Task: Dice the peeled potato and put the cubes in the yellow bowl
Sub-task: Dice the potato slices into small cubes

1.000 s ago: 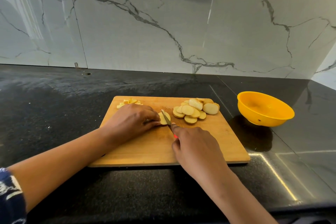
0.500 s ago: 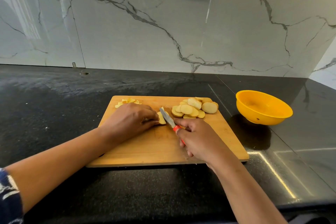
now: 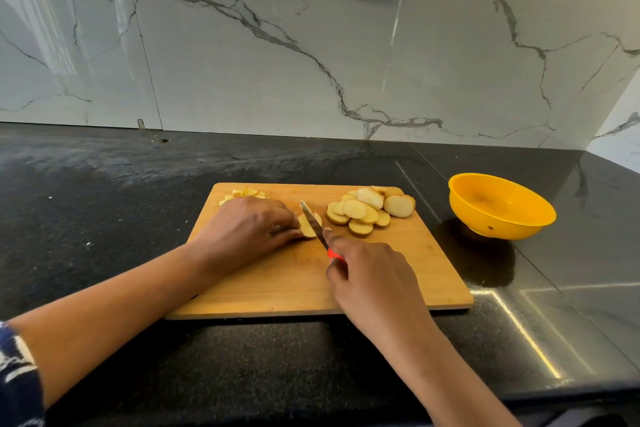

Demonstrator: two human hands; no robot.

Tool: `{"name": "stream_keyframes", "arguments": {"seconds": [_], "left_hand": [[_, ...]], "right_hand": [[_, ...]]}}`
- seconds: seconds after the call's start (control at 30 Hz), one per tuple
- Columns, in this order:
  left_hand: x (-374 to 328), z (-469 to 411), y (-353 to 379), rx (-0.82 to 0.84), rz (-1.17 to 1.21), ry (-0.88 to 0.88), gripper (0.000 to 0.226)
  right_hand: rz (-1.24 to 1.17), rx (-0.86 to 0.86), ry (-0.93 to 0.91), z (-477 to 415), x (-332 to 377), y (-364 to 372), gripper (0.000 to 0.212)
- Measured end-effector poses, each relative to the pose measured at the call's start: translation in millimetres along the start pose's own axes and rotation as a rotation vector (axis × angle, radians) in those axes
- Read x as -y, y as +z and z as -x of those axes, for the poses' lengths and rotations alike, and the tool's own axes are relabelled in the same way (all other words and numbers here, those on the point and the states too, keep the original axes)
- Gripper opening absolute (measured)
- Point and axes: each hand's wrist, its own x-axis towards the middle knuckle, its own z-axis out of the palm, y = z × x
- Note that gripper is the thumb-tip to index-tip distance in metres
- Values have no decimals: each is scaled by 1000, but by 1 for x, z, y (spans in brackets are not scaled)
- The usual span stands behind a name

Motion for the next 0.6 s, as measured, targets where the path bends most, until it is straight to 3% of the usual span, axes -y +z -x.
{"name": "stream_keyframes", "arguments": {"seconds": [0.2,0.4,0.6], "left_hand": [[1,0,1,-10,-4,18,37],[0,0,1,-6,-34,30,14],[0,-2,1,-4,2,26,34]], "right_hand": [[74,-13,-23,-1,3,7,47],[159,-8,-86,-3,11,16,49],[104,-27,-88,-1,9,20,50]]}}
